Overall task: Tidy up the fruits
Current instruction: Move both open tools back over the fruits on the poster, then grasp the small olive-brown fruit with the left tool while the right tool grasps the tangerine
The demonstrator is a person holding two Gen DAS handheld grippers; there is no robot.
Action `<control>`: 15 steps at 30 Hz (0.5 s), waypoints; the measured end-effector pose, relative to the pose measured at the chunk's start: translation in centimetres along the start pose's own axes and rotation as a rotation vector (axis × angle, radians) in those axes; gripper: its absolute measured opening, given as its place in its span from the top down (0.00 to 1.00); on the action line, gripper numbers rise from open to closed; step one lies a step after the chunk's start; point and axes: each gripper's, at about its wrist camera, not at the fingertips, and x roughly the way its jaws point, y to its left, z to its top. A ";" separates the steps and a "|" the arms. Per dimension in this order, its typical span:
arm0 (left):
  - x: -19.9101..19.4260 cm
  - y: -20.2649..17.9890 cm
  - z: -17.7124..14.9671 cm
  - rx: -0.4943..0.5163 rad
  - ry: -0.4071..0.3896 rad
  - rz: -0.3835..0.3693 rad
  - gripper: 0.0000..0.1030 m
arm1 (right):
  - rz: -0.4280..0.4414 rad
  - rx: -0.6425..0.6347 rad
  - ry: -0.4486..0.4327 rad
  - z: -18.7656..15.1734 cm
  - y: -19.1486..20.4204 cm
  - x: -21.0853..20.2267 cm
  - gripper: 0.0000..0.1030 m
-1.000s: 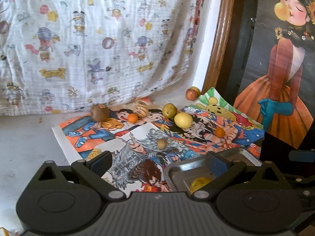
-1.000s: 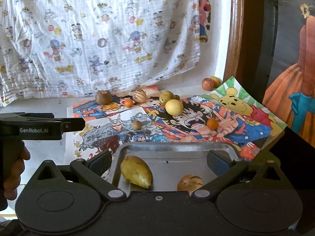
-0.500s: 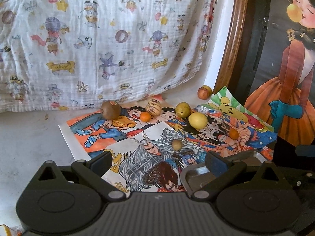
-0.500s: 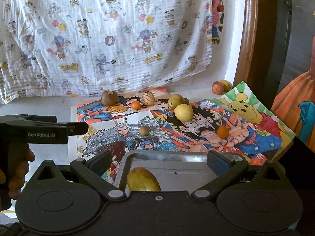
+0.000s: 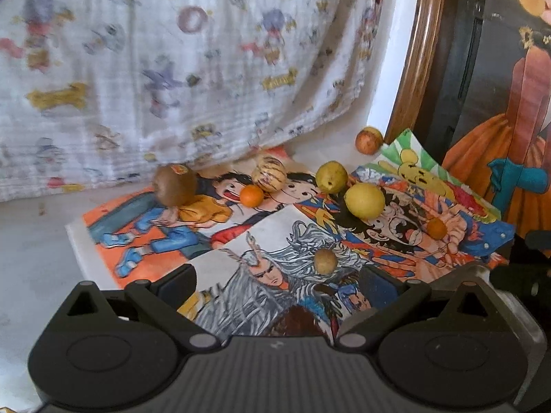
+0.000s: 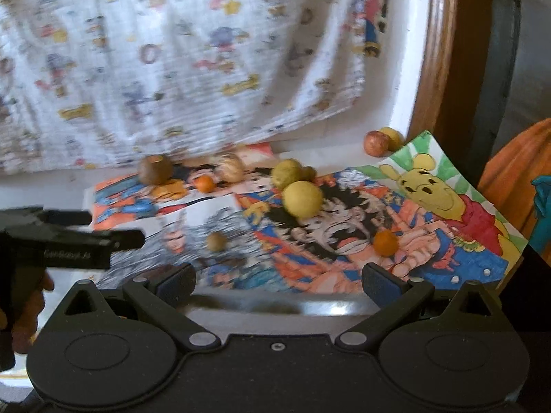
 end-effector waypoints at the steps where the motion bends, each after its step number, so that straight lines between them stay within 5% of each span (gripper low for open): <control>1: 0.8 -0.2 0.1 0.001 0.009 -0.004 0.01 | -0.004 0.012 0.005 0.3 -0.7 0.8 0.01; 15: 7.9 -4.4 1.2 0.073 0.086 -0.060 0.01 | -0.029 0.058 0.051 2.5 -5.8 7.2 0.01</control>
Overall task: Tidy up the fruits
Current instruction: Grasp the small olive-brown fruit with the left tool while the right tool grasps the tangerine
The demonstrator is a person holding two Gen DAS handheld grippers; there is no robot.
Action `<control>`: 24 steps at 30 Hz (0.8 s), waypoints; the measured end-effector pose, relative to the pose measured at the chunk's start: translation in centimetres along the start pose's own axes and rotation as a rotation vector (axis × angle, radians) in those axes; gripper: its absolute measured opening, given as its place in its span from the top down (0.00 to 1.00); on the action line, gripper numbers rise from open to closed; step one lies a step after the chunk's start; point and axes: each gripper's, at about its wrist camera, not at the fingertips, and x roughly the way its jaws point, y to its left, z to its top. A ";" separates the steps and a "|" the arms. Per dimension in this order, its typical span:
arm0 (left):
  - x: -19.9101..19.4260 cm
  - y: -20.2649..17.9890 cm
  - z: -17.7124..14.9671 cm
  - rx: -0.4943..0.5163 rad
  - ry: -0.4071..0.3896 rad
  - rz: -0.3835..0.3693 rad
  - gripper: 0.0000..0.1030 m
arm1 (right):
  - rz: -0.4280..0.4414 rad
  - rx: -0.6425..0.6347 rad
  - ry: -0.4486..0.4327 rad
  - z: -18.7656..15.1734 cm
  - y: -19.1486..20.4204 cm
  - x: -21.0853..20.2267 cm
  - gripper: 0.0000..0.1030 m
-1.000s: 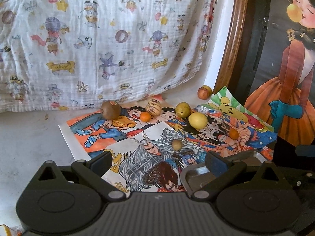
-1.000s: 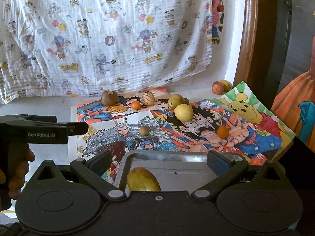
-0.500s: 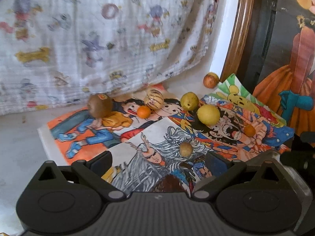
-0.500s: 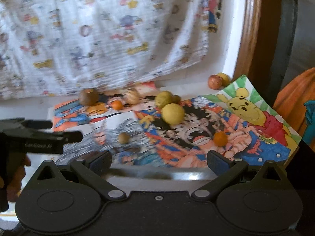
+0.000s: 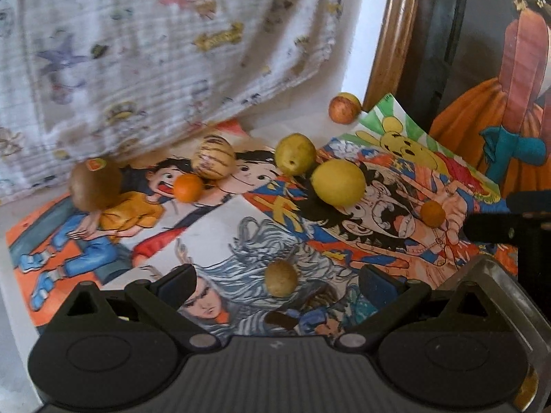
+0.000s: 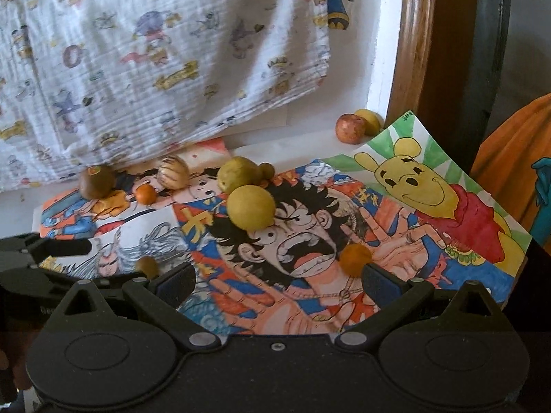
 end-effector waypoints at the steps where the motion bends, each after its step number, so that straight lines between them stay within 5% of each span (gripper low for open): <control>1: 0.3 -0.2 0.0 0.004 0.002 0.000 0.01 | 0.000 0.003 0.001 0.1 -0.2 0.2 0.01; 16: 4.3 -0.2 0.3 0.015 0.072 0.044 0.37 | 0.021 0.022 0.029 0.6 -1.5 3.7 0.01; 21: 4.6 -0.3 0.4 0.023 0.066 0.043 0.67 | 0.024 0.028 0.041 0.6 -1.8 4.7 0.01; 24: 4.4 -0.3 0.4 0.018 0.068 0.044 0.70 | 0.028 0.029 0.044 0.6 -1.9 5.0 0.01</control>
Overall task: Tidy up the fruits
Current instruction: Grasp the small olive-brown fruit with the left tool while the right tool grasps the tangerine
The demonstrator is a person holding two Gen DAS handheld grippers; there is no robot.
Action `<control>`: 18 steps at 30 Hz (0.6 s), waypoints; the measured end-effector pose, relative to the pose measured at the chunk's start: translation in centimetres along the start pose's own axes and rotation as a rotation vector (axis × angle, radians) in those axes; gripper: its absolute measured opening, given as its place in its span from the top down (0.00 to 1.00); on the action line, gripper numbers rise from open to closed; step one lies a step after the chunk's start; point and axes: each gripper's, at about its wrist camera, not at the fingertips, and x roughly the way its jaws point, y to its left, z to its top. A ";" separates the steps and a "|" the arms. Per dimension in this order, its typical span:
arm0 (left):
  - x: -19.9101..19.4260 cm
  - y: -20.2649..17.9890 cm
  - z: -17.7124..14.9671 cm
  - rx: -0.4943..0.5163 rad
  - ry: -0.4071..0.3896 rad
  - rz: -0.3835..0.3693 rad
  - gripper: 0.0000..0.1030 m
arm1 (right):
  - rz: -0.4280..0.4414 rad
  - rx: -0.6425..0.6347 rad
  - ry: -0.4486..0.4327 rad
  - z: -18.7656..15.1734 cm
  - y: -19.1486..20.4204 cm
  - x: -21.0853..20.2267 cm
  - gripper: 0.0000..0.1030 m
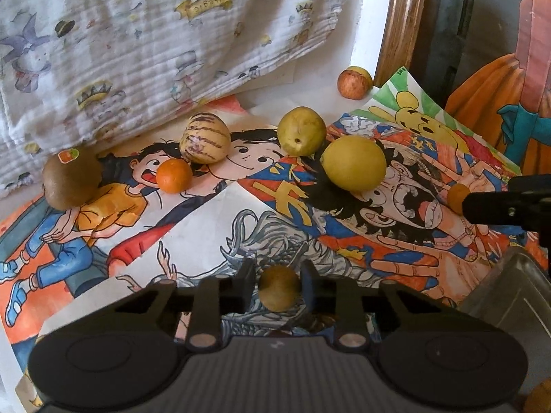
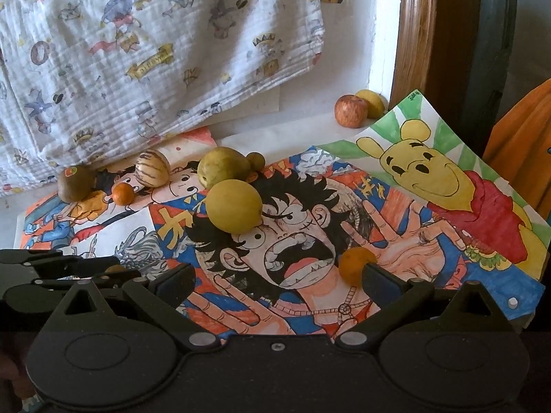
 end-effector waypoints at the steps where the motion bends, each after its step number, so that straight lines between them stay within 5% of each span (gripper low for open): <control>1: -0.1 -0.1 0.0 0.003 0.002 0.003 0.70 | 0.002 0.001 0.000 0.0 0.0 0.1 0.01; 18: -0.6 -0.5 -0.6 0.029 -0.005 0.001 0.72 | -0.020 0.022 0.029 -0.3 -1.6 1.7 0.01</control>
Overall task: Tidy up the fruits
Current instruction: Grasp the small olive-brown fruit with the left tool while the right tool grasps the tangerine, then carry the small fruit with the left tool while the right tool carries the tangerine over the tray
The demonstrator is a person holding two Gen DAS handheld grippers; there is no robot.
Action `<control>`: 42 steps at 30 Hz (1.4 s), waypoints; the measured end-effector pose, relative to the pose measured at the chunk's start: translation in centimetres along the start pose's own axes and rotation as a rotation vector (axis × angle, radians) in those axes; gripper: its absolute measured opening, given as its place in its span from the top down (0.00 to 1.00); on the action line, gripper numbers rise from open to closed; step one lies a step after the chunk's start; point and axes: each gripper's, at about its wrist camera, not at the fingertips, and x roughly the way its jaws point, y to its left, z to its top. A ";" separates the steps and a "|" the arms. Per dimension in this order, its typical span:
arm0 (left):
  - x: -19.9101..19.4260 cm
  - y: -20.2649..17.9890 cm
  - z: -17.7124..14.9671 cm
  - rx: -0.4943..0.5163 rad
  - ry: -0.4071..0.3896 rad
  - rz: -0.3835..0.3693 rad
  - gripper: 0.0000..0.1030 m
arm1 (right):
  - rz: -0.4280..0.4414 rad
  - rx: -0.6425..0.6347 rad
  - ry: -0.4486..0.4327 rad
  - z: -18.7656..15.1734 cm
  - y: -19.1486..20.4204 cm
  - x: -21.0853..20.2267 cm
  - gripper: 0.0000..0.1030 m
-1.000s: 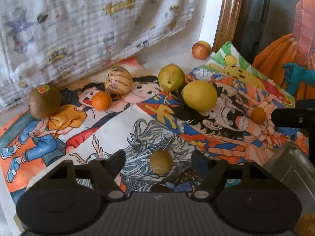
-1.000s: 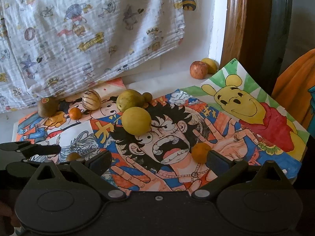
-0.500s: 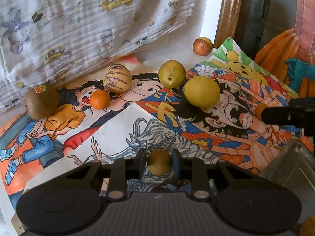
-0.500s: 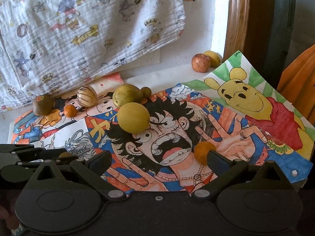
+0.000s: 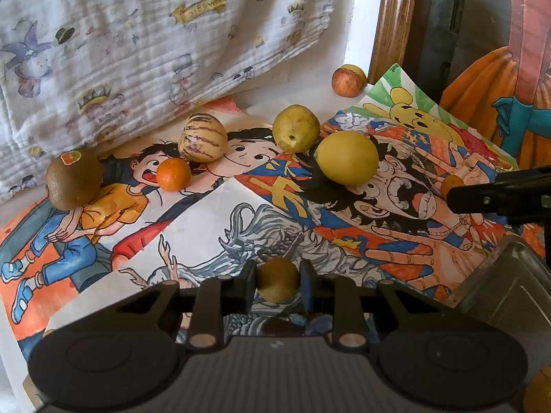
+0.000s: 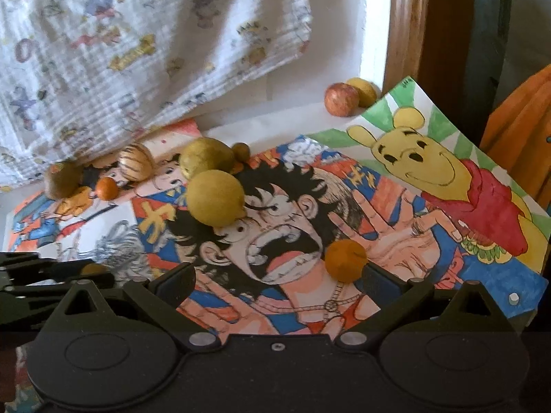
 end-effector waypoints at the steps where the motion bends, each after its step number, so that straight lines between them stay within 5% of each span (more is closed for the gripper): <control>1: 0.0 0.0 0.0 -0.001 0.000 0.000 0.72 | -0.003 0.004 0.005 0.0 -0.3 0.3 0.01; 9: 0.1 0.4 0.0 -0.014 -0.002 -0.005 0.72 | -0.049 0.033 0.054 0.7 -3.1 4.2 0.11; 16: 0.1 0.5 -0.1 -0.013 -0.001 -0.006 0.72 | -0.064 0.069 0.076 1.1 -4.4 6.0 0.37; 18: 0.1 0.5 -0.1 -0.015 -0.002 -0.006 0.72 | -0.086 0.056 0.076 1.2 -4.2 6.1 0.60; 19: 0.1 0.5 -0.1 -0.015 -0.001 -0.005 0.72 | -0.091 0.054 0.079 1.2 -4.2 6.0 0.63; 25: -0.2 0.4 -0.3 -0.014 -0.001 -0.002 0.72 | -0.101 -0.002 0.086 0.5 -3.3 5.4 0.64; 42: -5.5 0.0 -0.1 -0.018 -0.100 -0.005 0.72 | 0.125 -0.107 -0.028 -0.6 5.8 -4.3 0.64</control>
